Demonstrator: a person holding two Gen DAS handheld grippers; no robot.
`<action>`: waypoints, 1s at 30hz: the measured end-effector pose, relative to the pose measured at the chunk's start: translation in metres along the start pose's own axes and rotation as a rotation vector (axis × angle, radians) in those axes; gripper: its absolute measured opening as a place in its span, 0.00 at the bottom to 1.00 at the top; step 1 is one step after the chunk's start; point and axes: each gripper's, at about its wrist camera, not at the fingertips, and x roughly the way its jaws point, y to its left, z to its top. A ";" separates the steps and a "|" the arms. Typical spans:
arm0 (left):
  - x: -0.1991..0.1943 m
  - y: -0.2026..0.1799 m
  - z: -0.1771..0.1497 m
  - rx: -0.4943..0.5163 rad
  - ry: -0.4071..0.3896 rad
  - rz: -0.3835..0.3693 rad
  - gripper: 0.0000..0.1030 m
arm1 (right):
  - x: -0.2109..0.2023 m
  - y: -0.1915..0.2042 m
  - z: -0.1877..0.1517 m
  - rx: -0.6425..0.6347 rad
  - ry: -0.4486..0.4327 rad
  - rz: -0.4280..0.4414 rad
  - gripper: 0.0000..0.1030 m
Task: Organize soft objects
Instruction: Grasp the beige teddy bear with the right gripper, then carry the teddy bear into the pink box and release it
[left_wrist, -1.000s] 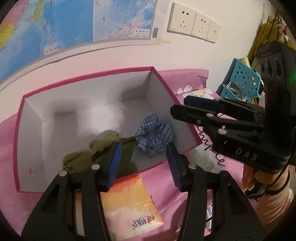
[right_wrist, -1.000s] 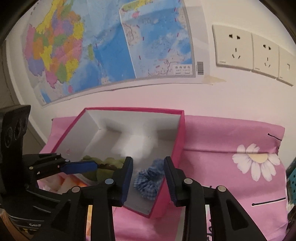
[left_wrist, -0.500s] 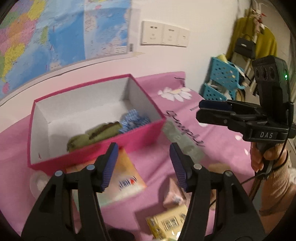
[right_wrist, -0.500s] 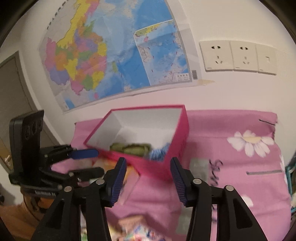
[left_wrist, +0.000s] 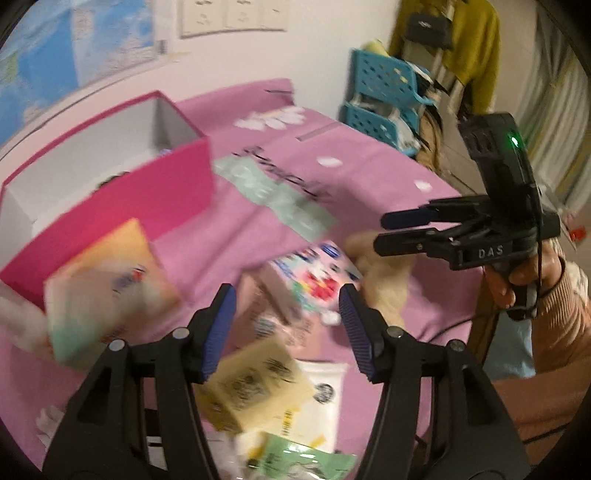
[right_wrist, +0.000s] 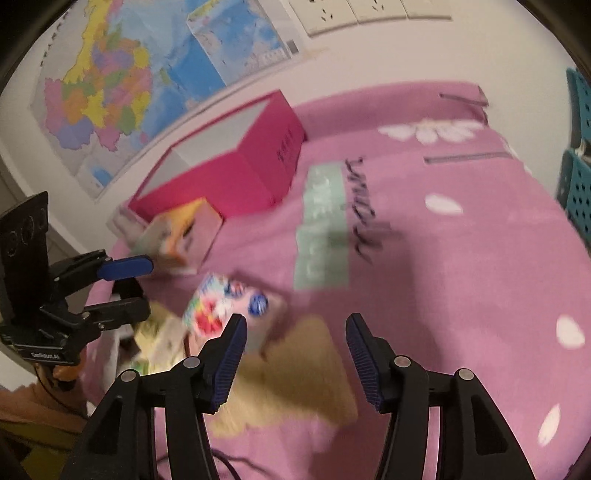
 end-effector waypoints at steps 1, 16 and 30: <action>0.002 -0.005 -0.002 0.013 0.006 -0.010 0.58 | 0.001 0.000 -0.003 -0.002 0.005 0.000 0.55; 0.010 -0.011 -0.010 -0.028 0.045 -0.175 0.58 | -0.032 0.016 0.004 -0.057 -0.109 0.077 0.32; -0.047 0.045 0.012 -0.117 -0.125 -0.062 0.57 | -0.017 0.101 0.096 -0.189 -0.251 0.230 0.32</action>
